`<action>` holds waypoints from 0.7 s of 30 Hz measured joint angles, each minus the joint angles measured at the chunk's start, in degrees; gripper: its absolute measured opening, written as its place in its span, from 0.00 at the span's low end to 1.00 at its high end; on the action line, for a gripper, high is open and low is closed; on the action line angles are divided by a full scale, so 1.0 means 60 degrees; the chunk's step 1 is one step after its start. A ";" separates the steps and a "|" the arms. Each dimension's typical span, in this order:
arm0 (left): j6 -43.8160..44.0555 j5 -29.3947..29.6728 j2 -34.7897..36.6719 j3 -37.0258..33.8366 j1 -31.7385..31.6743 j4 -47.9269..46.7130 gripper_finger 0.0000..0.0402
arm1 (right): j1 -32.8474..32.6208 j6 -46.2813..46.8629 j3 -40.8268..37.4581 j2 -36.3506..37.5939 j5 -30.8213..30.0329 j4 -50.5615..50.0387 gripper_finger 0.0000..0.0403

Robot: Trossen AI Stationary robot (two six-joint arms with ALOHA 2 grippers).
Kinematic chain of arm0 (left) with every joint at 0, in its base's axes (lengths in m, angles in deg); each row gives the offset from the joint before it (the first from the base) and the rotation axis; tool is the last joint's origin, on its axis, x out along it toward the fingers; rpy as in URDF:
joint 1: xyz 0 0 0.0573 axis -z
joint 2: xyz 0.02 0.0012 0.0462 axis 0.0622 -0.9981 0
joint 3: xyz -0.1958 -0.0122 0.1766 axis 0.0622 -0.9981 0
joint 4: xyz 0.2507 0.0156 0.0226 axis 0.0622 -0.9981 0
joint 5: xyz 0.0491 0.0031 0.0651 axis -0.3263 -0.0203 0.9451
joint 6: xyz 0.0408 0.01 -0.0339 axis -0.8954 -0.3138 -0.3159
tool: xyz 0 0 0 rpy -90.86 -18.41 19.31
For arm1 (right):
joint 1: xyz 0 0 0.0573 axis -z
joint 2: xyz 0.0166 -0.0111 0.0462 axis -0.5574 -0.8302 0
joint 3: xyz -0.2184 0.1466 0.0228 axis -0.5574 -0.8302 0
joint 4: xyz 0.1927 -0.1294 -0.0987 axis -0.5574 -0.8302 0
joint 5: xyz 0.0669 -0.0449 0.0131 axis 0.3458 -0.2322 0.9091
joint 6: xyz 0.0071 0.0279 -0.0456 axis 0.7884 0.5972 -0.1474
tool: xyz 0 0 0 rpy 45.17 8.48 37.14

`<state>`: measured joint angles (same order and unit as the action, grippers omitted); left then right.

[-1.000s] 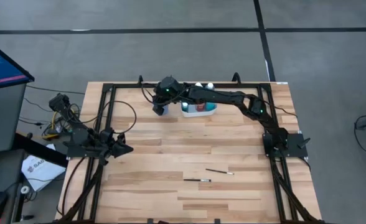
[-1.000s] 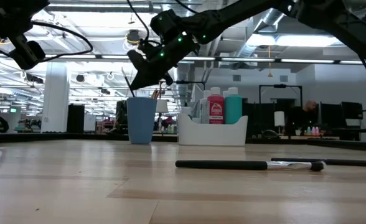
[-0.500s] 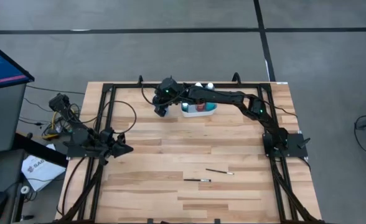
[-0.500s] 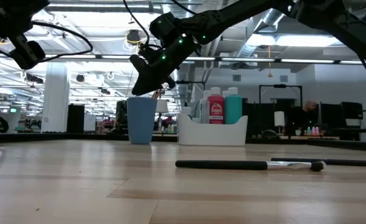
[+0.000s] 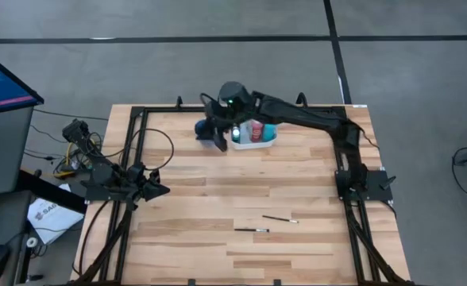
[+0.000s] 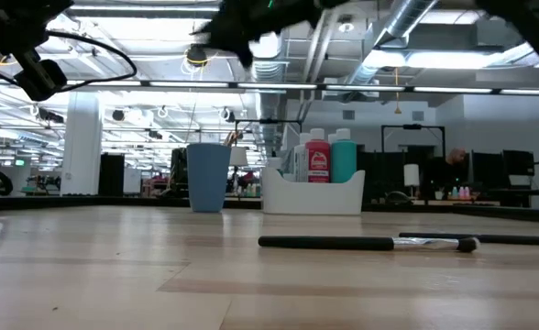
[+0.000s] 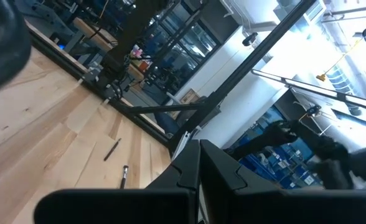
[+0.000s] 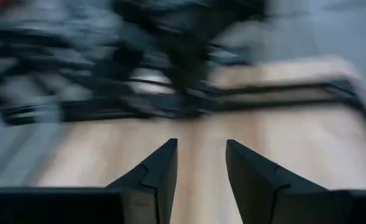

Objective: Pick & Place Paint Supplies
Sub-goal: Put the silver and black paint brush into the blue cup

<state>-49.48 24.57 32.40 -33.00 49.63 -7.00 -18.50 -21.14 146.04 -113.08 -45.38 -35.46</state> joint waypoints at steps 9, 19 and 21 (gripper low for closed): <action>0.0000 -0.0007 0.0002 0.0000 -0.0001 0.0010 0.00 | -0.1072 -0.0065 -0.0010 0.1679 0.3067 -0.0778 0.29; 0.0000 -0.0007 0.0002 0.0000 -0.0001 0.0007 0.00 | -0.2421 0.1075 -0.0010 0.2139 0.0964 -0.5565 0.29; 0.0000 -0.0007 0.0001 0.0000 -0.0003 0.0007 0.00 | -0.2726 0.1600 -0.0039 0.2030 -0.0290 -0.7107 0.29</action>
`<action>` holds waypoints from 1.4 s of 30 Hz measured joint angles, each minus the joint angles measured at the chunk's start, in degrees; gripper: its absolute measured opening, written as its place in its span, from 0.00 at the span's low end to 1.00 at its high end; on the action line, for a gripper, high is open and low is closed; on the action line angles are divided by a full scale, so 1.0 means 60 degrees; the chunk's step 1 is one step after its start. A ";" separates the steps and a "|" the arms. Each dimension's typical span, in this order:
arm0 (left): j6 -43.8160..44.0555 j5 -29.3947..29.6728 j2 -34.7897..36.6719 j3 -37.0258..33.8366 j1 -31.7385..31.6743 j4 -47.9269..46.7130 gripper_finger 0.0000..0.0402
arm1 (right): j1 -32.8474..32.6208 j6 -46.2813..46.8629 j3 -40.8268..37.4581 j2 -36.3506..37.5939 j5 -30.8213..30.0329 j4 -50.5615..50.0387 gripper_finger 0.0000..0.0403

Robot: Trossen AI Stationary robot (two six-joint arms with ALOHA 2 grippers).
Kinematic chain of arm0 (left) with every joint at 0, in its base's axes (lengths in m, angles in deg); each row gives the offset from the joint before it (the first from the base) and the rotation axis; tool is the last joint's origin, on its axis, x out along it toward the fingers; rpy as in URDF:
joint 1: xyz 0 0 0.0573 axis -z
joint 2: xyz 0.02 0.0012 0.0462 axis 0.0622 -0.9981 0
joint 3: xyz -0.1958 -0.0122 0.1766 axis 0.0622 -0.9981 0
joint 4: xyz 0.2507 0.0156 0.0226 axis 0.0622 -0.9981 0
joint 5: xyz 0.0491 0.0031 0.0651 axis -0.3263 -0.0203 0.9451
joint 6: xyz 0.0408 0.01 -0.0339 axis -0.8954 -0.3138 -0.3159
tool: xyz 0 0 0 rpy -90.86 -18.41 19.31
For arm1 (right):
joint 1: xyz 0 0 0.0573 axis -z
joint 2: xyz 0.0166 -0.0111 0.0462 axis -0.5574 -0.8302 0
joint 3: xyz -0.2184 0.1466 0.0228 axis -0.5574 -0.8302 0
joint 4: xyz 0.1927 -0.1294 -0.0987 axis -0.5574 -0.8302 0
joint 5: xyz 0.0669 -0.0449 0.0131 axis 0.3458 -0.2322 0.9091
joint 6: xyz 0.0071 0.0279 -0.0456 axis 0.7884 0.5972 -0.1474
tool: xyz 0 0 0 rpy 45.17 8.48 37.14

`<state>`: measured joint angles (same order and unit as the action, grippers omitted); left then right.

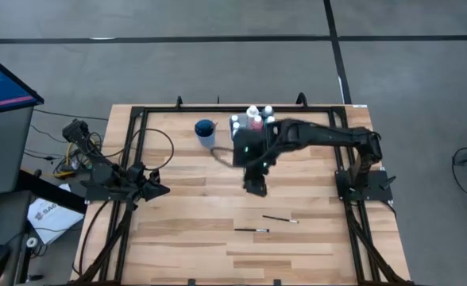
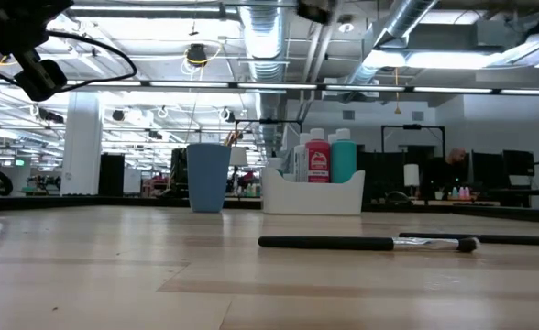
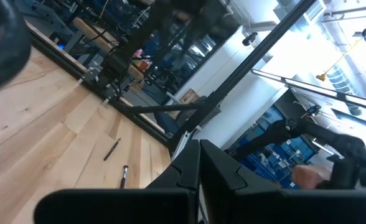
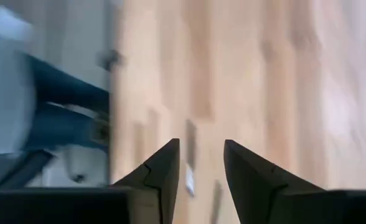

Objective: Pick & Place Paint Supplies
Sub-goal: Put the silver and black paint brush into the blue cup

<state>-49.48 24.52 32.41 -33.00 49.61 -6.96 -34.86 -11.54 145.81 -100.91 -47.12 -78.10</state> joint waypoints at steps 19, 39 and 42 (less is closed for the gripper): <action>0.0000 -0.0017 -0.0367 0.0000 -0.0001 0.0137 0.00 | -0.3143 0.3768 -0.4097 -0.0846 -0.2890 -0.0014 0.45; 0.0000 0.0512 -0.0567 0.0000 -0.0001 0.0372 0.00 | -0.4025 0.6160 -0.8533 0.0374 -0.2732 0.2452 0.42; 0.0000 0.0510 -0.0567 0.0000 -0.0001 0.0404 0.00 | -0.3919 0.6091 -0.8890 0.0377 -0.2703 0.2793 0.42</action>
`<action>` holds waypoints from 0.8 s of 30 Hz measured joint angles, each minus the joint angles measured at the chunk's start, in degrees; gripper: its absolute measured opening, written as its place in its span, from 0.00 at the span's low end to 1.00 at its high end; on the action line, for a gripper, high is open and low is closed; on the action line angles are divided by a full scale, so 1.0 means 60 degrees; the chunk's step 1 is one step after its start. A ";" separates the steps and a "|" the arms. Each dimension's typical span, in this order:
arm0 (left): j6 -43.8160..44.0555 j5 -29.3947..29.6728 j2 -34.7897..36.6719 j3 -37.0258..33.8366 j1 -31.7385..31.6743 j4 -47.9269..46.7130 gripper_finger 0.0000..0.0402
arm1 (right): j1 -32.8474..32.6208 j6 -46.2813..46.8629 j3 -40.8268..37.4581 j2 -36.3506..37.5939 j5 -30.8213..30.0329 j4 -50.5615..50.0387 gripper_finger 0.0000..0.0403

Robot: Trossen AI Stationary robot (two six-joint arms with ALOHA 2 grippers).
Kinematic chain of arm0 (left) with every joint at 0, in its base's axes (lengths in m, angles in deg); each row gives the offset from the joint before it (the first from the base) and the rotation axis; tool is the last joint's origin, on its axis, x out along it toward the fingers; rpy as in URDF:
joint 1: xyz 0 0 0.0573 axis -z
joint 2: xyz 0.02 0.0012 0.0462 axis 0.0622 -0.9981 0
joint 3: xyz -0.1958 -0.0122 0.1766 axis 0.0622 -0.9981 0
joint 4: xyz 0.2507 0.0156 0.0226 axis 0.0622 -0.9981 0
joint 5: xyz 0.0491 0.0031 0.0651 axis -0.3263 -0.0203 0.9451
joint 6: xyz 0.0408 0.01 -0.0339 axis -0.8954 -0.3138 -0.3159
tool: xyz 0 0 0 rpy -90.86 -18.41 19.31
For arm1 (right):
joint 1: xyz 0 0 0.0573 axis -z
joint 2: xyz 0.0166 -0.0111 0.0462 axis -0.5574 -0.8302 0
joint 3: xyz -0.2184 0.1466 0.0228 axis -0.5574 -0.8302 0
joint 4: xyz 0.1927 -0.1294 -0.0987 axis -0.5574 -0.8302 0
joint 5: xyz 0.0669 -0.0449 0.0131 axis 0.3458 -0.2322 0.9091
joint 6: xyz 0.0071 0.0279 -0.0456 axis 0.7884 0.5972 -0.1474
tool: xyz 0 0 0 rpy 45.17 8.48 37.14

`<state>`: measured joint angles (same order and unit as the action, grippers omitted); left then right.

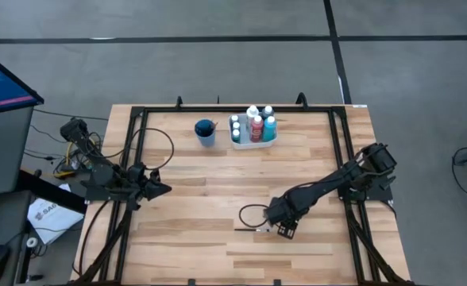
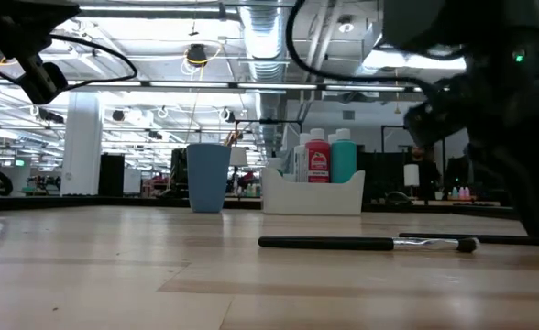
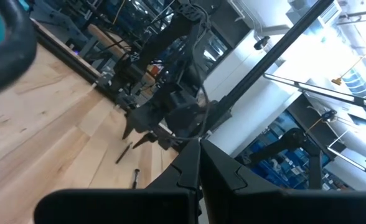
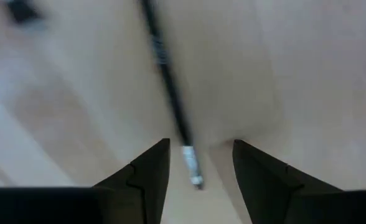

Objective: Pick & Place Paint Supplies
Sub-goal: Put the silver and black paint brush into the blue cup

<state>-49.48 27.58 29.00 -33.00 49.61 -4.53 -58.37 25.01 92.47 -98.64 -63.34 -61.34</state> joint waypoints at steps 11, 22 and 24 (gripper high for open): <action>0.0000 -0.0011 -0.0022 0.0000 0.0000 0.0095 0.00 | 0.0095 -0.0315 -0.0592 0.0055 -0.0004 0.0384 0.24; 0.0018 -0.0044 -0.0022 0.0000 0.0000 0.0171 0.00 | 0.0485 -0.0466 -0.0563 0.0033 0.0182 0.0385 0.01; 0.0025 -0.0044 -0.0022 0.0000 0.0003 0.0189 0.00 | 0.0540 -0.0518 -0.0464 0.0106 0.0183 0.0254 0.01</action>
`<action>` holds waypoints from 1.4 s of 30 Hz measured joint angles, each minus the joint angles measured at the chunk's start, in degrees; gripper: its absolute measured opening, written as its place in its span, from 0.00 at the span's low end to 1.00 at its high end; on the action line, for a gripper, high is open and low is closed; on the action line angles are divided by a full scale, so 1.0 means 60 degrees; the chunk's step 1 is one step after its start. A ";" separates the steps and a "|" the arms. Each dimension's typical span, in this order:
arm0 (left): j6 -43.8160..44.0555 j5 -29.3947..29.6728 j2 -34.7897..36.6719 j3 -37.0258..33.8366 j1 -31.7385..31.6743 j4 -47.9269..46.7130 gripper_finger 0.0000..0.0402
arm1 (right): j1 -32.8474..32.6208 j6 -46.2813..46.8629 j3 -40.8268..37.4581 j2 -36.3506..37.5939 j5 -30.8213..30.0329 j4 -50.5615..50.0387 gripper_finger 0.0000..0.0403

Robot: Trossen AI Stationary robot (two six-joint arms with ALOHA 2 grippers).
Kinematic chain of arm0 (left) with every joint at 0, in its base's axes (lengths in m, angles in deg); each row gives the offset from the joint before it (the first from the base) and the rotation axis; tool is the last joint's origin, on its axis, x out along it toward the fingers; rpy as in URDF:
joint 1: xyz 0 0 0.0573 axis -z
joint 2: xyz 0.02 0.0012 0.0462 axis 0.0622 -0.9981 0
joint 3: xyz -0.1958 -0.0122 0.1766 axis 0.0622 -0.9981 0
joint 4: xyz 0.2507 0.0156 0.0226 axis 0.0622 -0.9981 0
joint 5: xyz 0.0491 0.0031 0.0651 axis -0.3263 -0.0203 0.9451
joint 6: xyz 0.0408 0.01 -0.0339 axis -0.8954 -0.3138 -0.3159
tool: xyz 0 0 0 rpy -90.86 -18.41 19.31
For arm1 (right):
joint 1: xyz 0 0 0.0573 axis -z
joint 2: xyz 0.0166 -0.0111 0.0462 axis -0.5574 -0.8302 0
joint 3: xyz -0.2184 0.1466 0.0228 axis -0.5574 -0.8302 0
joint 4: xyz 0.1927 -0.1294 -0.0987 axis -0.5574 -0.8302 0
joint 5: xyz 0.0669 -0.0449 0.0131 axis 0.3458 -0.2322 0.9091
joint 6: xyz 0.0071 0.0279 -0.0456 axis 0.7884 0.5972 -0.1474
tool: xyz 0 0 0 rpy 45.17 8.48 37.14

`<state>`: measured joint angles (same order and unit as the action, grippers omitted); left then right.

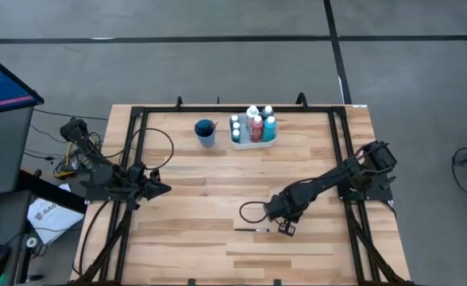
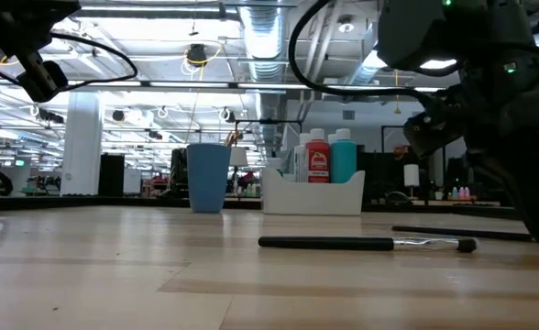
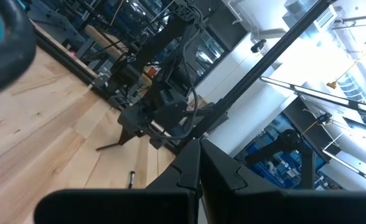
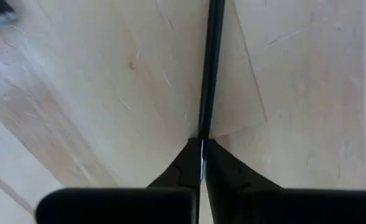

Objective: Pick & Place Paint Supplies
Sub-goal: Put the silver and black paint brush into the blue cup

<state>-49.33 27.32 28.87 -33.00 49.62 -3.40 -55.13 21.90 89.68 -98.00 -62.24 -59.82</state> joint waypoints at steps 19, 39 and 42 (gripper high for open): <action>-0.0019 0.0195 0.0000 0.0000 -0.0003 0.0108 0.00 | 0.0262 0.0198 0.0207 0.0589 -0.0287 -0.0158 0.00; -0.0282 0.1891 -0.0840 0.0633 -0.0458 0.1119 0.08 | 0.0109 0.0914 0.0488 0.0501 -0.0088 -0.0309 0.26; -0.0314 0.1918 -0.1424 0.0903 -0.0624 0.1199 0.17 | 0.0103 0.0730 0.0484 0.0251 -0.0088 -0.0173 0.37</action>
<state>-51.21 38.83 20.33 -27.59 45.88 3.80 -54.51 26.28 92.59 -96.50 -62.77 -60.86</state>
